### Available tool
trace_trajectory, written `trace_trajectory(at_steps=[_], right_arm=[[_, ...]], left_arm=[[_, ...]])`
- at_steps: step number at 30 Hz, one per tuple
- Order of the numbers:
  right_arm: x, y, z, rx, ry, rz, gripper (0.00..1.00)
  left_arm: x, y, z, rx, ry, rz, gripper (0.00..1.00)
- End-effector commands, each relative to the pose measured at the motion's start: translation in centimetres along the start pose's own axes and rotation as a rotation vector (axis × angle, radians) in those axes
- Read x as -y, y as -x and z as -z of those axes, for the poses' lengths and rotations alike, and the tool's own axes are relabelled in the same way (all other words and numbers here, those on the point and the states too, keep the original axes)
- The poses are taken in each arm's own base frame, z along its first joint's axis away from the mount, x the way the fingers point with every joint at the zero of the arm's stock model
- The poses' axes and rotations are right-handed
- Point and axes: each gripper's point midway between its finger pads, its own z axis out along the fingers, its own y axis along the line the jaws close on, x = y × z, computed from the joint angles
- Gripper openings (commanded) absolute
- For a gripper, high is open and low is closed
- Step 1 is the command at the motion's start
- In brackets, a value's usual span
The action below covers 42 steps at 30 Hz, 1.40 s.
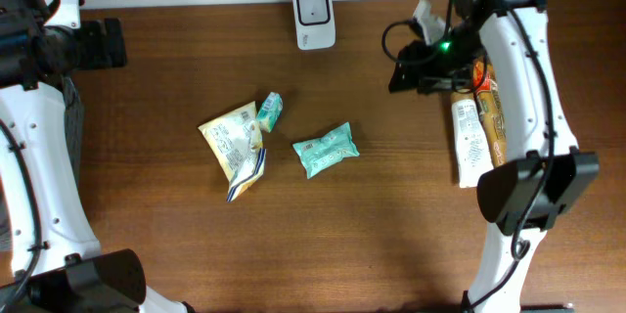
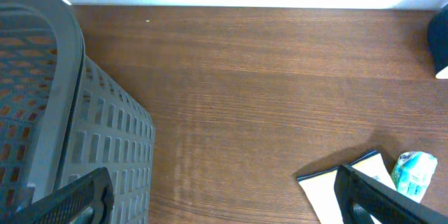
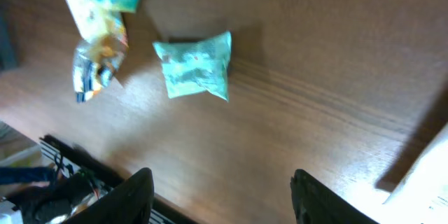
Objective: Scan the item barcode
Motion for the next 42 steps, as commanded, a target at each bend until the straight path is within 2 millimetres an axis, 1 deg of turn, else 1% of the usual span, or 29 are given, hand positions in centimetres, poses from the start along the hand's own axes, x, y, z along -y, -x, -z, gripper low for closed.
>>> trace_trajectory(at_steps=[1,2,3,5,7,10,16,19,20,22,23,26,33,36,38,39,41,42], right_arm=[[1.0,-1.4,-4.2,-0.103,0.034,-0.01,0.65],[1.2,-1.8,-6.6,-0.133,0.062,-0.017,0.66],[1.5,-2.3,-8.1,-0.152,0.075,-0.023,0.66],[2.1,-3.1,-10.4,-0.176,0.096,-0.034,0.66],[2.6,-3.6,-11.8,-0.184,0.107,-0.04,0.68],[3.0,-3.9,-12.7,-0.191,0.107,-0.044,0.69],[3.7,-5.9,-14.5,-0.245,0.121,-0.076,0.69],[3.4,-6.5,-15.8,-0.244,0.163,-0.079,0.69],[2.9,-6.5,-16.6,-0.234,0.188,-0.065,0.69],[1.2,-4.6,-18.1,-0.157,0.209,0.032,0.69],[0.6,-3.9,-18.5,-0.129,0.209,0.07,0.69],[0.7,-2.5,-18.6,-0.076,0.206,0.058,0.69],[0.2,-0.9,-18.8,-0.014,0.232,0.074,0.69],[0.5,-1.0,-19.6,-0.028,0.24,0.065,0.69],[0.2,-1.3,-20.4,-0.048,0.273,0.058,0.69],[-0.2,-1.5,-21.6,-0.067,0.29,0.063,0.68],[-1.5,-2.2,-22.9,-0.097,0.309,0.087,0.68],[-2.1,-2.7,-23.6,-0.118,0.309,0.1,0.6]], left_arm=[[0.0,0.0,-0.1,0.002,-0.006,-0.014,0.99],[0.0,0.0,-0.1,0.002,-0.006,-0.014,0.99],[0.0,0.0,-0.1,0.002,-0.006,-0.014,0.99],[0.0,0.0,-0.1,0.002,-0.006,-0.014,0.99],[0.0,0.0,-0.1,0.002,-0.006,-0.014,0.99],[0.0,0.0,-0.1,0.002,-0.006,-0.014,0.99],[0.0,0.0,-0.1,0.002,-0.006,-0.014,0.99],[0.0,0.0,-0.1,0.002,-0.006,-0.014,0.99],[0.0,0.0,-0.1,0.002,-0.006,-0.014,0.99],[0.0,0.0,-0.1,0.002,-0.006,-0.014,0.99],[0.0,0.0,-0.1,0.002,-0.006,-0.014,0.99],[0.0,0.0,-0.1,0.002,-0.006,-0.014,0.99],[0.0,0.0,-0.1,0.002,-0.006,-0.014,0.99],[0.0,0.0,-0.1,0.002,-0.006,-0.014,0.99],[0.0,0.0,-0.1,0.002,-0.006,-0.014,0.99],[0.0,0.0,-0.1,0.002,-0.006,-0.014,0.99],[0.0,0.0,-0.1,0.002,-0.006,-0.014,0.99],[0.0,0.0,-0.1,0.002,-0.006,-0.014,0.99]])
